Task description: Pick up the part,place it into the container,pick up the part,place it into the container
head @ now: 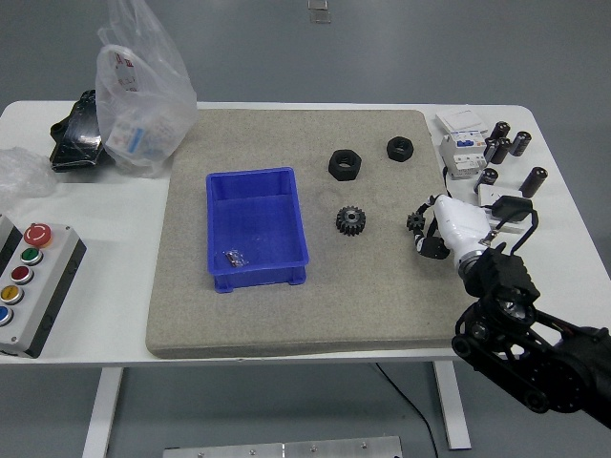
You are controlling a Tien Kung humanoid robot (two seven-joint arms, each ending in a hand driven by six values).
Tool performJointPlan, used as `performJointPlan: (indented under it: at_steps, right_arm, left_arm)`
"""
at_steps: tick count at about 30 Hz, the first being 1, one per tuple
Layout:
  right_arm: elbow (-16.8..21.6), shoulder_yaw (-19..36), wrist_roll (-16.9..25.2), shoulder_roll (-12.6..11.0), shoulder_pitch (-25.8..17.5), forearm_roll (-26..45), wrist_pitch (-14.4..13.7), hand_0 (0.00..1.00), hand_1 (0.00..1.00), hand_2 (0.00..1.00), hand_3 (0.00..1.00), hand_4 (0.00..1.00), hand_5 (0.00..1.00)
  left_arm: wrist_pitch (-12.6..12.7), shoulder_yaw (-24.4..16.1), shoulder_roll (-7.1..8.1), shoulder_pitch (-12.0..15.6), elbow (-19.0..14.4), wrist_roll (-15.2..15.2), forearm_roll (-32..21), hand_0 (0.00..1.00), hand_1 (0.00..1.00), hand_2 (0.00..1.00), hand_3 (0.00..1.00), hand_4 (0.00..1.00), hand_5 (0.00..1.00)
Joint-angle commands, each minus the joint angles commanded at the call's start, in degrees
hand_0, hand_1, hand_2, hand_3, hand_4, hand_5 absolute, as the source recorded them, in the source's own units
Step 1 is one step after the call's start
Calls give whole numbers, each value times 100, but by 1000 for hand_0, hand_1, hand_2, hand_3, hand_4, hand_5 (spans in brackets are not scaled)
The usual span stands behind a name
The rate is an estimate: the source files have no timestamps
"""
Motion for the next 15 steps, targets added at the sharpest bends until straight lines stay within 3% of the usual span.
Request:
performJointPlan:
  at_steps: [3, 9, 10, 11, 15]
  right_arm:
    - [42, -170, 0, 75, 197, 118, -138, 247, 533, 357, 532, 451, 47]
    - [108, -712, 0, 383, 766, 745, -798, 250, 531, 361, 536, 462, 41]
    - [121, -817, 0, 424, 855, 866, -892, 266, 540, 424, 564, 521, 2]
    - [138, -921, 0, 460, 938, 977, -954, 266, 540, 424, 564, 521, 2]
    - [209, -1277, 0, 548, 1241, 1039, -834, 266, 540, 424, 564, 521, 2]
  left_arm:
    - [-2, 0, 1, -3, 0, 5, 2, 626, 550, 515, 615, 705, 349]
    - [-10, 14, -2, -9, 0, 26, 0, 626, 550, 515, 616, 705, 349]
    - [-10, 16, -4, -9, 0, 30, -2, 626, 549, 515, 615, 706, 349]
    - [-9, 15, -5, -7, 0, 34, -4, 626, 549, 515, 615, 706, 349]
    - [-4, 4, -3, 0, 0, 52, 0, 626, 549, 515, 615, 706, 349]
